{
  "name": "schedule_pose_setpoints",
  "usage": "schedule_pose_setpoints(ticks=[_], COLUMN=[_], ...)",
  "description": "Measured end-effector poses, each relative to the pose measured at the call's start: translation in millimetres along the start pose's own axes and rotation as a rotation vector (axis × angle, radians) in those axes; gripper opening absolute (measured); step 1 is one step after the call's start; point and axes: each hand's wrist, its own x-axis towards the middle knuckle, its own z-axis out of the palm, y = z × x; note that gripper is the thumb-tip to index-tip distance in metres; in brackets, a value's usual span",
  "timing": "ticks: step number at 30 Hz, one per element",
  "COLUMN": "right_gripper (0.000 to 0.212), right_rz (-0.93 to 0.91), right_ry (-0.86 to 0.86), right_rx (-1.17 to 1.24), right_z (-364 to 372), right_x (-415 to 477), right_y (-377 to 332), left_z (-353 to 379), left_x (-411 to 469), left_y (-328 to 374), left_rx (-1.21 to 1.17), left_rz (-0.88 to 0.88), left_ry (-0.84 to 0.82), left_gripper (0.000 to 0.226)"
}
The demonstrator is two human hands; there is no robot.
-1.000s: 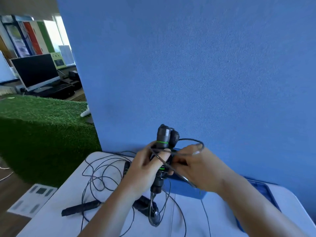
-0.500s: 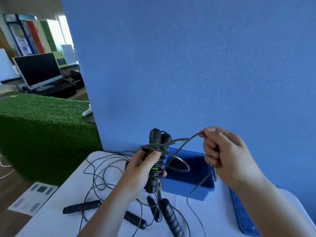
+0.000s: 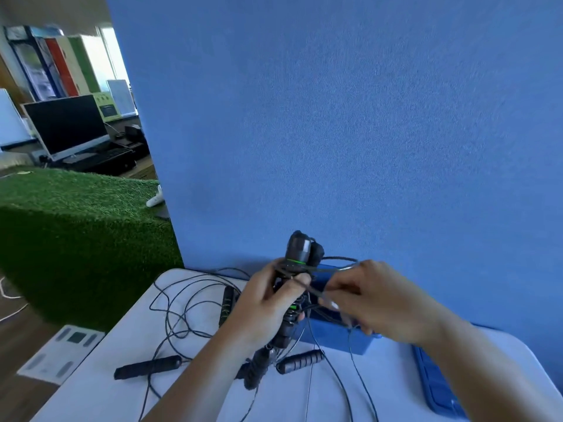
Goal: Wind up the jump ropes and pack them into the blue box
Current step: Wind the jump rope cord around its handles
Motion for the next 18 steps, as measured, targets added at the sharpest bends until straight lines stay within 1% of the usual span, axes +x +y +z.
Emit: schedule_pose_setpoints(ticks=[1, 2, 3, 4, 6, 8, 10, 11, 13, 14, 16, 18], right_gripper=[0.029, 0.029, 0.029, 0.028, 0.023, 0.021, 0.026, 0.027, 0.026, 0.026, 0.029, 0.029], right_rz=[-0.119, -0.253, -0.333, -0.349, -0.312, -0.178, -0.048, -0.016, 0.026, 0.035, 0.031, 0.0], right_ry=[0.047, 0.069, 0.062, 0.048, 0.041, 0.077, 0.146, 0.199, 0.282, 0.297, 0.289, 0.28], right_rx=[-0.165, -0.282, -0.336, -0.312, -0.174, 0.042, 0.181, 0.236, 0.36, 0.442, 0.606, 0.716], right_z=[6, 12, 18, 20, 22, 22, 20, 17, 11, 8, 4, 2], right_x=[5, 10, 14, 17, 22, 22, 20, 19, 18, 17, 16, 14], right_y=[3, 6, 8, 8, 6, 3, 3, 5, 6, 5, 3, 0], left_z=[2, 4, 5, 5, 4, 0, -7, -10, -17, -19, -21, -20], left_x=[0, -1, -2, -3, -5, -7, -6, -5, -6, -7, -9, -9], left_y=[1, 2, 4, 4, 4, 6, 8, 8, 7, 8, 9, 8], left_rx=[0.012, 0.029, 0.037, 0.034, 0.012, -0.026, -0.065, -0.075, -0.105, -0.114, -0.088, -0.037], left_rz=[0.002, 0.01, 0.021, 0.027, 0.035, 0.029, 0.013, 0.01, 0.002, -0.003, -0.014, -0.014], left_ry=[-0.001, 0.003, 0.002, 0.001, 0.016, 0.068, 0.143, 0.168, 0.193, 0.204, 0.216, 0.214], left_gripper=[0.022, 0.022, 0.021, 0.019, 0.018, 0.015, 0.014, 0.019, 0.036, 0.043, 0.045, 0.038])
